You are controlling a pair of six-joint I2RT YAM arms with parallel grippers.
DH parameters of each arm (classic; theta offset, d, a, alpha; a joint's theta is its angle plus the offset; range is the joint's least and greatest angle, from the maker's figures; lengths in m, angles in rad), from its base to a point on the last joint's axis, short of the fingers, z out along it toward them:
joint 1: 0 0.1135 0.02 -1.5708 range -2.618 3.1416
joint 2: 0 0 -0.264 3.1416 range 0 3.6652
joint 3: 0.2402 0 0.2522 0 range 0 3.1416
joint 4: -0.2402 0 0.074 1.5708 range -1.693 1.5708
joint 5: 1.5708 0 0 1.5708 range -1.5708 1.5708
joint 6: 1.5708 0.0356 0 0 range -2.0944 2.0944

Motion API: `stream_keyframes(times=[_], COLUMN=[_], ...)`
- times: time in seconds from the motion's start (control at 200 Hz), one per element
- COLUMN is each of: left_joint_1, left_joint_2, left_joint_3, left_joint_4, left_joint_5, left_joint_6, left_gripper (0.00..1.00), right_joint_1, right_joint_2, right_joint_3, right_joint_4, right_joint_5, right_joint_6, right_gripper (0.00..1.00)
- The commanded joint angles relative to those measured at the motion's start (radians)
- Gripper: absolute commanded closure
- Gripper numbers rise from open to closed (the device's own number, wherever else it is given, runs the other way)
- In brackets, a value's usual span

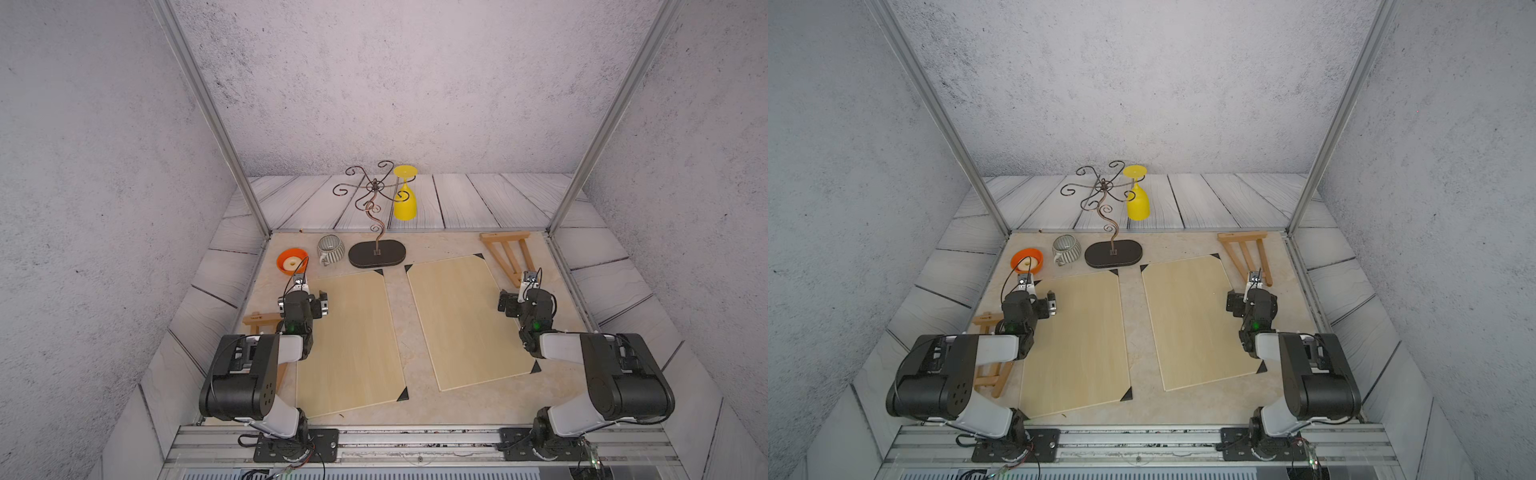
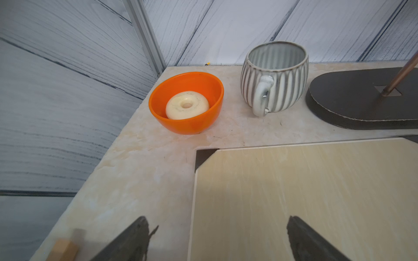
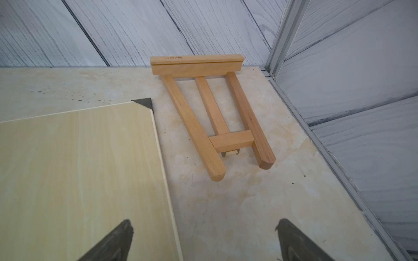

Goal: Assemble the easel
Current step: Pick up the easel from the corner of the board.

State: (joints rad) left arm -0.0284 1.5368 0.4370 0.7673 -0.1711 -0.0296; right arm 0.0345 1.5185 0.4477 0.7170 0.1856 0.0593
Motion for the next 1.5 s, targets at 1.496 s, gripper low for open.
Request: stream_keyframes(times=[1.496], left_joint_1=[0.037], left_joint_2=[-0.457], left_joint_3=[0.096], left_joint_4=[-0.490], left_joint_5=[0.283], left_joint_6=[-0.610], left_gripper=[0.03], right_joint_1=[0.002], right_joint_2=[-0.594], right_joint_3=[0.154], right_joint_4=[-0.919], right_joint_5=[0.030], right_joint_6=[0.574], right_gripper=[0.01])
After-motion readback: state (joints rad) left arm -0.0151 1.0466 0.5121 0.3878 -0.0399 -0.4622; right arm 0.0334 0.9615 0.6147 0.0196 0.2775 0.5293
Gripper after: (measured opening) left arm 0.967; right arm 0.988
